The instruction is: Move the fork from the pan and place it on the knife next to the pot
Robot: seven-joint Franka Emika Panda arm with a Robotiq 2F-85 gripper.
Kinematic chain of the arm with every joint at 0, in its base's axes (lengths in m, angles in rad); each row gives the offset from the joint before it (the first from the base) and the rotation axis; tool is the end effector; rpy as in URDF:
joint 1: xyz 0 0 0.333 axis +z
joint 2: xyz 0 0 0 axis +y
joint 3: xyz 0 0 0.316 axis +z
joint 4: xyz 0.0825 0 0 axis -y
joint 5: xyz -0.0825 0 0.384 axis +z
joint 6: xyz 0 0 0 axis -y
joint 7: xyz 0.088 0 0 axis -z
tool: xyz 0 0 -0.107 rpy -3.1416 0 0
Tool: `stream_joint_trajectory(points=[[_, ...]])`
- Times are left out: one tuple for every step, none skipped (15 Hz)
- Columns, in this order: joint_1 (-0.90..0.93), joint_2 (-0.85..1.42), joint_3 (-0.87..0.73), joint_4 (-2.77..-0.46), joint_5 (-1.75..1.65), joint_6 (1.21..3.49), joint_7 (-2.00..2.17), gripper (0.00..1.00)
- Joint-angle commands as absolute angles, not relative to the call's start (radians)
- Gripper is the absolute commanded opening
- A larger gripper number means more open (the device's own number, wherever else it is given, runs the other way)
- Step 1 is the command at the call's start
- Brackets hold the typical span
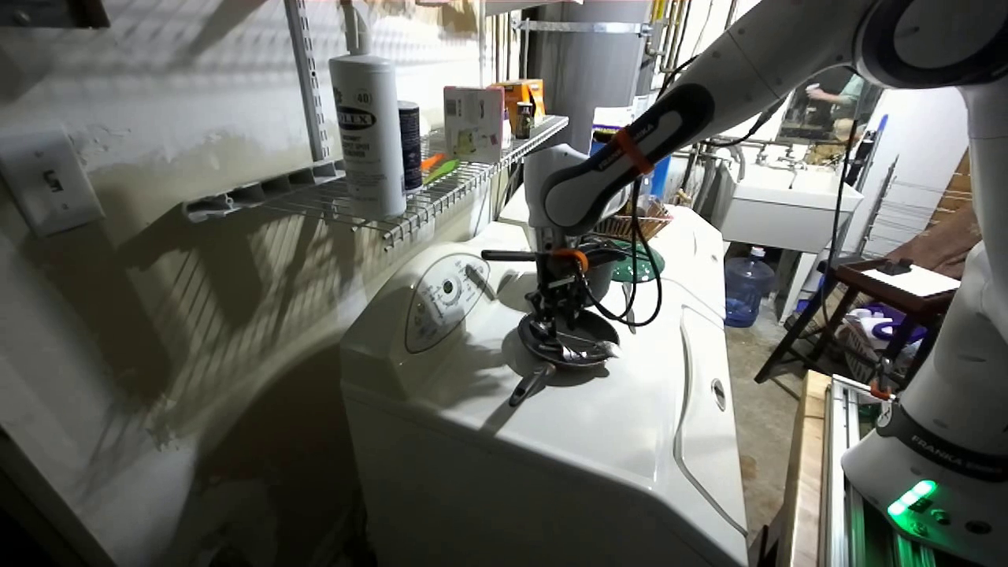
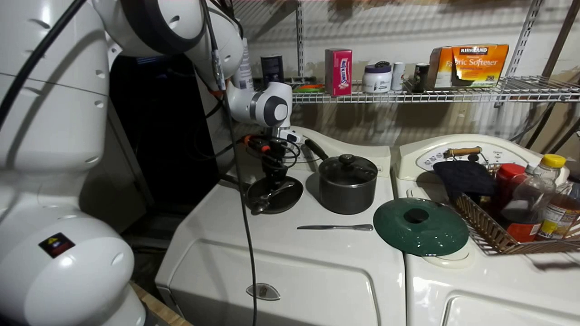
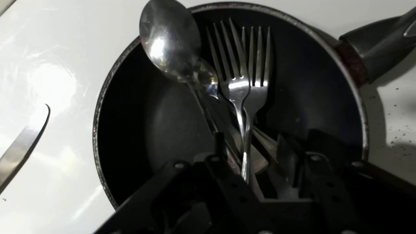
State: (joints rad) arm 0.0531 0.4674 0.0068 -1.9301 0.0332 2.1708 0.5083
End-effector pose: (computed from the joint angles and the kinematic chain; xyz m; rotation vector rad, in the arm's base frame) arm 0.5974 0.0370 0.2273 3.0005 -0.7194 -0.3495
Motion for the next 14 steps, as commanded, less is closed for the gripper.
stream_joint_trajectory(points=[[0.065,0.520,-0.008,-1.875,0.060,2.163,0.476,0.37],[0.065,0.526,-0.008,-1.870,0.061,2.162,0.475,0.40],[0.066,0.533,-0.009,-1.865,0.060,2.160,0.475,0.39],[0.065,0.540,-0.009,-1.860,0.062,2.158,0.473,0.39],[0.064,0.546,-0.009,-1.857,0.063,2.156,0.472,0.39],[0.062,0.552,-0.008,-1.851,0.066,2.152,0.467,0.37],[0.062,0.556,-0.007,-1.849,0.068,2.154,0.464,0.37],[0.061,0.556,-0.005,-1.846,0.071,2.154,0.458,0.36],[0.060,0.558,-0.003,-1.843,0.073,2.151,0.453,0.36],[0.061,0.560,-0.002,-1.840,0.074,2.150,0.448,0.38],[0.061,0.561,-0.001,-1.838,0.075,2.148,0.443,0.39],[0.061,0.563,-0.001,-1.837,0.075,2.147,0.440,0.38],[0.063,0.561,-0.001,-1.838,0.076,2.146,0.438,0.39],[0.062,0.558,0.001,-1.840,0.079,2.141,0.432,0.36]])
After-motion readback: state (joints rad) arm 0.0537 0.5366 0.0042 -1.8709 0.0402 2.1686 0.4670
